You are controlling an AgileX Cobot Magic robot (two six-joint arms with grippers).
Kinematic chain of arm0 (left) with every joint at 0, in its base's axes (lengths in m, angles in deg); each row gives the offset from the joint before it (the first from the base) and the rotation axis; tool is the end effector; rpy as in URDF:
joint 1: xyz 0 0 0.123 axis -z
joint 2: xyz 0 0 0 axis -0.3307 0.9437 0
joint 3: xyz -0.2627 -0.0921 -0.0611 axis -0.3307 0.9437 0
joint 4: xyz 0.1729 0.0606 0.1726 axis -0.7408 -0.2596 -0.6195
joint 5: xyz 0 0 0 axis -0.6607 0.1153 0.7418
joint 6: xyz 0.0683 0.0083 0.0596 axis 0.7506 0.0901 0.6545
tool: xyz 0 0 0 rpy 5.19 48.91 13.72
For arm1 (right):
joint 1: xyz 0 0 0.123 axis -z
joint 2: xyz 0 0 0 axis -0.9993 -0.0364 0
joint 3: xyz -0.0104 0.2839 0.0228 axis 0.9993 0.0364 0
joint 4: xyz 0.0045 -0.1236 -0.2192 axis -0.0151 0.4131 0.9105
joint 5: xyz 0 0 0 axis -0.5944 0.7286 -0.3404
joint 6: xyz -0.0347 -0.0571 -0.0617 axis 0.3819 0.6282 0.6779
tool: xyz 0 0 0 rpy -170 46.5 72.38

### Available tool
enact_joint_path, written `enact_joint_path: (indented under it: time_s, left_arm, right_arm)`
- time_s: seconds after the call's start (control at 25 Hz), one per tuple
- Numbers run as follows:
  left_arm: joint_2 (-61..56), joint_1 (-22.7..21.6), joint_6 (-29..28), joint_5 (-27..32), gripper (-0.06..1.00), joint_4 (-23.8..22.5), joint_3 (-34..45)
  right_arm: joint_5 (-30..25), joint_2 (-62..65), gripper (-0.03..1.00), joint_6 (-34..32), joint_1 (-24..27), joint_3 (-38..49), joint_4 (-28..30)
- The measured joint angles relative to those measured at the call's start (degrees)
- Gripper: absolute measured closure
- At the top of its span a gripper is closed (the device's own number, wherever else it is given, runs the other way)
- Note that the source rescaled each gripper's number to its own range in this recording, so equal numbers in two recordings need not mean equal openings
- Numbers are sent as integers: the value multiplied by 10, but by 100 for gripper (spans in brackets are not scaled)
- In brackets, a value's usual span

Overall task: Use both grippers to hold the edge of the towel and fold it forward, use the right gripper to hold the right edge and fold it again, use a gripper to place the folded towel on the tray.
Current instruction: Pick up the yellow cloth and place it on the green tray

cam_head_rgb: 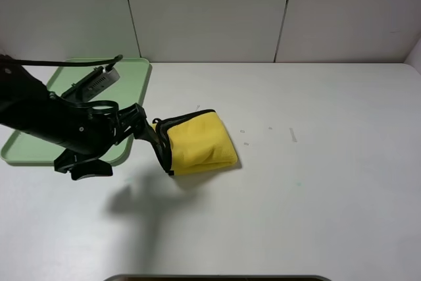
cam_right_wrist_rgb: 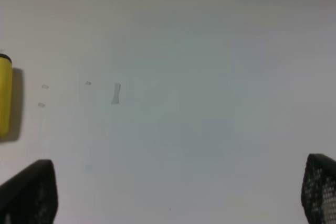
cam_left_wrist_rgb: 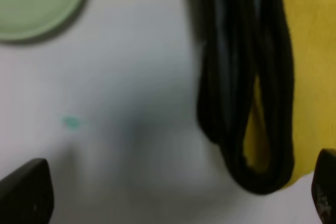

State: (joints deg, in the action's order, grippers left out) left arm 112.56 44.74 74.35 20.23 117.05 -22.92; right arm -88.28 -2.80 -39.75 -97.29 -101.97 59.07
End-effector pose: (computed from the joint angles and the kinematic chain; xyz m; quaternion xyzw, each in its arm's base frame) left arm 0.2398 -0.1271 0.1444 -0.1517 0.9486 -0.2079 0.1841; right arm -0.0029 -0.0056 0.2779 -0.0478 0.8429 0.0252 0.5354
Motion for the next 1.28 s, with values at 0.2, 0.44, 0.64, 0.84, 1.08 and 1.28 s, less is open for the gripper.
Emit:
enact_joint_path:
  time_s: [0.2,0.44,0.64,0.84,1.08,1.28]
  left_arm:
    - [51,20,0,-3,-5,3,-43]
    - [99,33,0,-4,-4,12,-76]
    - [125,35,0,-4,-4,13,-96]
    - [146,41,0,-8,-4,13,-119]
    - [183,46,0,-4,-4,13,-150]
    - [199,53,4,-9,-3,15,-164]
  right_arm:
    - [0,0,-3,0,0,0,0]
    - [0,0,-3,0,0,0,0]
    - [0,0,-3,0,0,0,0]
    - [0,0,-3,0,0,0,0]
    - [0,0,-3,0,0,0,0]
    - [0,0,-3,0,0,0,0]
